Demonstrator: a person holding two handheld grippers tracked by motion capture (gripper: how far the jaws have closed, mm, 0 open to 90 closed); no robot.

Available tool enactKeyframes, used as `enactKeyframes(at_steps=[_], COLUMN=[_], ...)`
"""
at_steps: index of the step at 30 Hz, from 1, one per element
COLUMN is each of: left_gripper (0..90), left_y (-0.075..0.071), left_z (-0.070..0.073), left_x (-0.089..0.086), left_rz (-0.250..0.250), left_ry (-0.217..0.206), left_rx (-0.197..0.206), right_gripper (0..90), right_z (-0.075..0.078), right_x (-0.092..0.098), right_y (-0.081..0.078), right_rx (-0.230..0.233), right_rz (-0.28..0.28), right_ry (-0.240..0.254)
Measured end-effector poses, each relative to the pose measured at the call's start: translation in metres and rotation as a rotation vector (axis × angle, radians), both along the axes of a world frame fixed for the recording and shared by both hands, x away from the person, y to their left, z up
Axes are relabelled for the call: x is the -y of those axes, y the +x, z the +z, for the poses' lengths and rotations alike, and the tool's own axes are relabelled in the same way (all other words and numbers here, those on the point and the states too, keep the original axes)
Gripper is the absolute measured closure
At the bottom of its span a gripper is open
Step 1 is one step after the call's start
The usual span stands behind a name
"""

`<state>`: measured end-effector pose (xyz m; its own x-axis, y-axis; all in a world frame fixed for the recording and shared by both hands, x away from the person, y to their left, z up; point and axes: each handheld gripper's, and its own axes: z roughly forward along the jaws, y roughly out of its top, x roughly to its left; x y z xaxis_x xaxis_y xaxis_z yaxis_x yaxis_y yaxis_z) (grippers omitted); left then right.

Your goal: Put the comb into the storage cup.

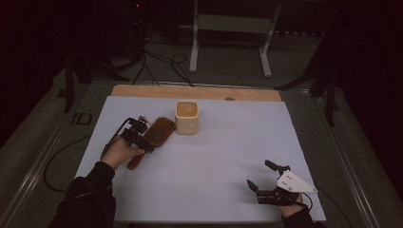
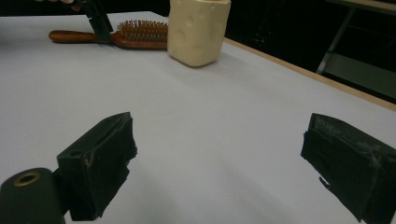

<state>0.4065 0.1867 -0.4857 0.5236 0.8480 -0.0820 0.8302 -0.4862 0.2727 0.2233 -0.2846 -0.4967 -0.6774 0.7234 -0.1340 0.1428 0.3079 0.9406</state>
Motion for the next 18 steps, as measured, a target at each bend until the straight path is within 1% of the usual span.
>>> enactKeyframes(at_steps=[3,4,8,11,14,16,18], left_gripper=[43.2,47.2,54.6,58.2,59.8,61.2,67.7], left_y=[0.0010,0.0010,0.0012,0.0007,0.0009,0.0004,0.0005], left_z=[-0.0014,-0.0018,-0.0048,-0.0055,-0.0057,-0.0059,-0.0063], left_x=[-0.0009,-0.0011,-0.0001,0.0013,0.0030,0.0032,0.0013], left_rz=[0.006,0.006,0.017,0.021,0.015,0.016,0.029], left_ry=[-0.001,-0.006,-0.002,-0.001,0.013,0.025,0.026], left_rx=[-0.014,-0.018,-0.031,-0.023,-0.023,-0.015,-0.009], right_gripper=[8.4,8.4,8.4,8.4,8.4,8.4,8.4], right_z=[0.0001,-0.0002,0.0002,0.0001,0.0002,0.0000,0.0003], right_x=[0.0003,0.0004,0.0000,-0.0001,0.0001,-0.0002,-0.0005], right_y=[0.0003,0.0006,0.0001,0.0000,0.0003,0.0003,-0.0001], right_rx=[-0.001,-0.002,0.001,0.000,0.002,-0.002,0.003], right_rz=[-0.001,0.000,0.000,0.000,0.001,0.002,0.001], right_ry=[0.003,0.002,0.000,-0.001,0.002,-0.001,0.000])
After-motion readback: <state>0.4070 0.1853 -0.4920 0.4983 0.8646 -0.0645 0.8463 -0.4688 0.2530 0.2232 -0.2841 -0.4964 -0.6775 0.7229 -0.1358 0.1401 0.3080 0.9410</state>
